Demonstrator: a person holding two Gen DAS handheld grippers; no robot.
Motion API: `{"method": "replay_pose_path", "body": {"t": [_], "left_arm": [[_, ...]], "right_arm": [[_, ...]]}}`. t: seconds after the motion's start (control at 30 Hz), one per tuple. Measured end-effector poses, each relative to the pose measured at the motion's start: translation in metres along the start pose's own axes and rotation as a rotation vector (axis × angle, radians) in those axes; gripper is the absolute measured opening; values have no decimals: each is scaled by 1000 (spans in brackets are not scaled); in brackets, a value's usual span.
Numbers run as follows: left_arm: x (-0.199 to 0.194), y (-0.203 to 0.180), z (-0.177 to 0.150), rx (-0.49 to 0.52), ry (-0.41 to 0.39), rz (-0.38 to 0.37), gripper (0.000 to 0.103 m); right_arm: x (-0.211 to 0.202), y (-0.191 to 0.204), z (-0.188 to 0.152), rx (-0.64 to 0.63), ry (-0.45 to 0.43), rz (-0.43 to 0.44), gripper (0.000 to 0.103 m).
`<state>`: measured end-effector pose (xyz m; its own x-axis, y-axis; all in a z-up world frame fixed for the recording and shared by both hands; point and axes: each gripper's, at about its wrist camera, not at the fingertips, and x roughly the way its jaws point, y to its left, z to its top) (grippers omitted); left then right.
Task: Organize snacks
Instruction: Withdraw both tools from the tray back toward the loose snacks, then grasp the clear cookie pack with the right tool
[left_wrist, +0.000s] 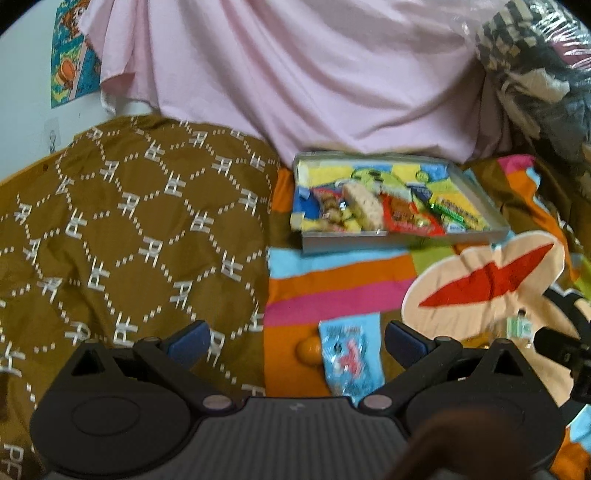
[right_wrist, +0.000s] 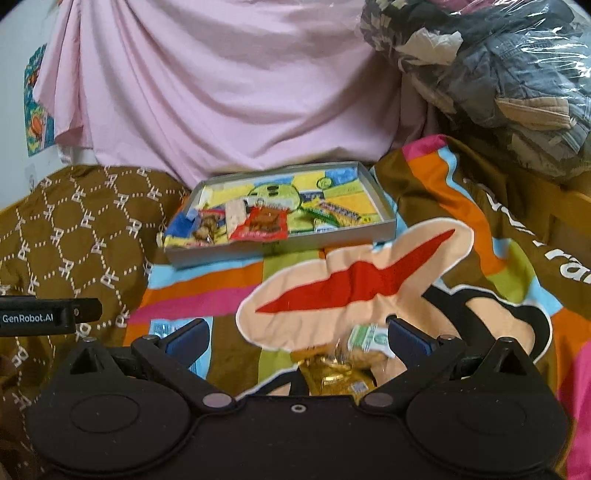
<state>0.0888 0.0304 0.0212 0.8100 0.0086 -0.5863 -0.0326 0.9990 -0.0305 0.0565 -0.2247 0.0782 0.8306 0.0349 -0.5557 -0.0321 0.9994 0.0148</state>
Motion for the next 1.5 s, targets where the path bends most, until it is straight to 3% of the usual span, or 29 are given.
{"method": "replay_pose_path", "body": {"t": [0.4, 0.8, 1.03, 1.5], "left_arm": [[16, 0, -19, 21, 131, 11, 103], [34, -1, -25, 37, 229, -6, 103], [45, 1, -24, 30, 263, -9, 103], [72, -20, -25, 85, 295, -67, 103]], "right_arm": [[11, 4, -23, -68, 96, -17, 102], [27, 2, -27, -60, 202, 61, 102], [39, -6, -25, -27, 252, 87, 102], [64, -24, -9, -109, 285, 85, 102]]}}
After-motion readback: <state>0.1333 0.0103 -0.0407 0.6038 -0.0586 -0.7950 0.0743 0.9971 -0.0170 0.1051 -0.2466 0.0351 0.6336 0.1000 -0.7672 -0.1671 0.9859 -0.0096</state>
